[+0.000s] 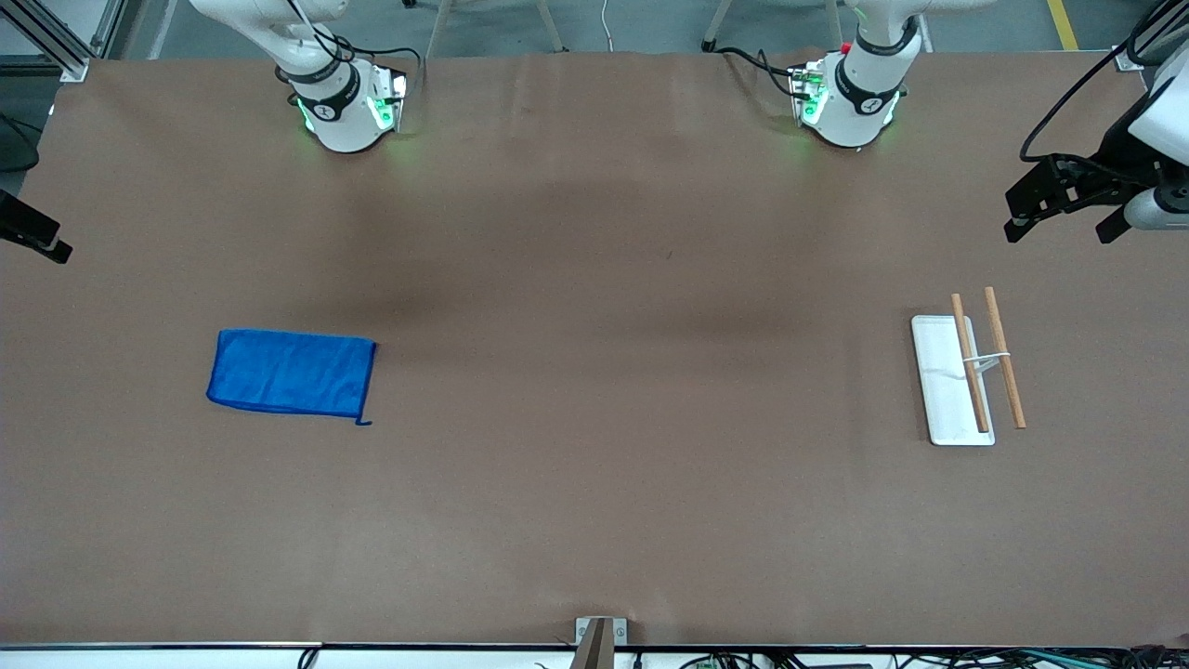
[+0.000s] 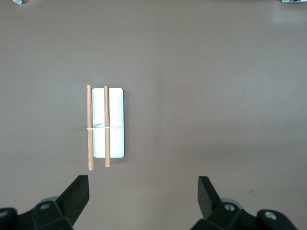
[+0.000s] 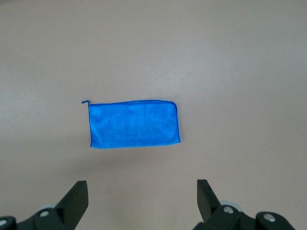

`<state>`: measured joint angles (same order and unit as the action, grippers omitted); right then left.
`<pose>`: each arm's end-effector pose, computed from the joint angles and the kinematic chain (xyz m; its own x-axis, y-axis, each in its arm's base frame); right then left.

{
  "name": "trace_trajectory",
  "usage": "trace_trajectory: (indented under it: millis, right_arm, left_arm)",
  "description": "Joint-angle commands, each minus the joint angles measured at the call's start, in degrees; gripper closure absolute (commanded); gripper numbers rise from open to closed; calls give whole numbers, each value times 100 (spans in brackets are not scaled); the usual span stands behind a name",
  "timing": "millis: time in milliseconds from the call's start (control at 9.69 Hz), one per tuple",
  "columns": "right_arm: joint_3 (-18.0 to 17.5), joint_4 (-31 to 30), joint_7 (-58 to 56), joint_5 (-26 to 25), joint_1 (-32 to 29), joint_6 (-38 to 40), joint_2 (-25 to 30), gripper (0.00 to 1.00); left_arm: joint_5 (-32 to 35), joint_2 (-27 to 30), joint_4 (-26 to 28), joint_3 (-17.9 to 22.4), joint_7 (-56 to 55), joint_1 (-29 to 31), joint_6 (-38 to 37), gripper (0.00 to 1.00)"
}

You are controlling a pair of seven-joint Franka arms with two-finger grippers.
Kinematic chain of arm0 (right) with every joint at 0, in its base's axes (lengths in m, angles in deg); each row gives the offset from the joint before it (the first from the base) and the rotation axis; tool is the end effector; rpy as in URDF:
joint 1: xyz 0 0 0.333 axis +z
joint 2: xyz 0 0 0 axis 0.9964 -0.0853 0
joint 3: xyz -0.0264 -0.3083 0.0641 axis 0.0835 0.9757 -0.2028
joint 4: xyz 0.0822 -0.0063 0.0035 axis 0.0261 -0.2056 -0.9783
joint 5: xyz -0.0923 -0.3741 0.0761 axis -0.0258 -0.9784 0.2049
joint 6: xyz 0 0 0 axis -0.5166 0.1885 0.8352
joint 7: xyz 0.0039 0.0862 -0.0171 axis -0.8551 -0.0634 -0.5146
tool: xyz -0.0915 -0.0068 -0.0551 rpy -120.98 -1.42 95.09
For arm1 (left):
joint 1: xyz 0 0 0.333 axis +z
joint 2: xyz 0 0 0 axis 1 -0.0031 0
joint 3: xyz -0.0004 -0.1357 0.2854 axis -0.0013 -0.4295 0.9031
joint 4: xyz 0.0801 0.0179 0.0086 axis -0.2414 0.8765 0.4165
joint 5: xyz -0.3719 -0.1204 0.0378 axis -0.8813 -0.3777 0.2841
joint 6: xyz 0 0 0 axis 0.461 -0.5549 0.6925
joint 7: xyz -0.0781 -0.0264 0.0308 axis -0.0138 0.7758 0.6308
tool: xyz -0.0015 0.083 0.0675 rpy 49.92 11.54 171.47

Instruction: Right arm passes towel to left arm to hang

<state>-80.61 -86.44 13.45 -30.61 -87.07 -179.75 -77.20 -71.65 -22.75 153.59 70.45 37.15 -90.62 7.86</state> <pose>0.5437 -0.0874 0.6385 0.9905 -0.1316 0.0401 -0.1324 -0.9911 0.0158 0.5404 -0.0598 0.6665 0.9935 -0.0281 0.1099 -0.0281 -0.9996 -0.0015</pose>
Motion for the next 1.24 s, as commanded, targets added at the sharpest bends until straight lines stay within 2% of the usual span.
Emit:
trace_trajectory:
  millis: [0, 1135]
  right_arm:
    - [-48, -42, 223, -103, 3, 36, 92, 0]
    - [-48, -50, 154, -103, -6, 45, 92, 0]
  left_arm:
    - [132, -110, 8, -30, -50, -8, -141, 0]
    - [124, -181, 8, -30, -58, -8, -150, 0]
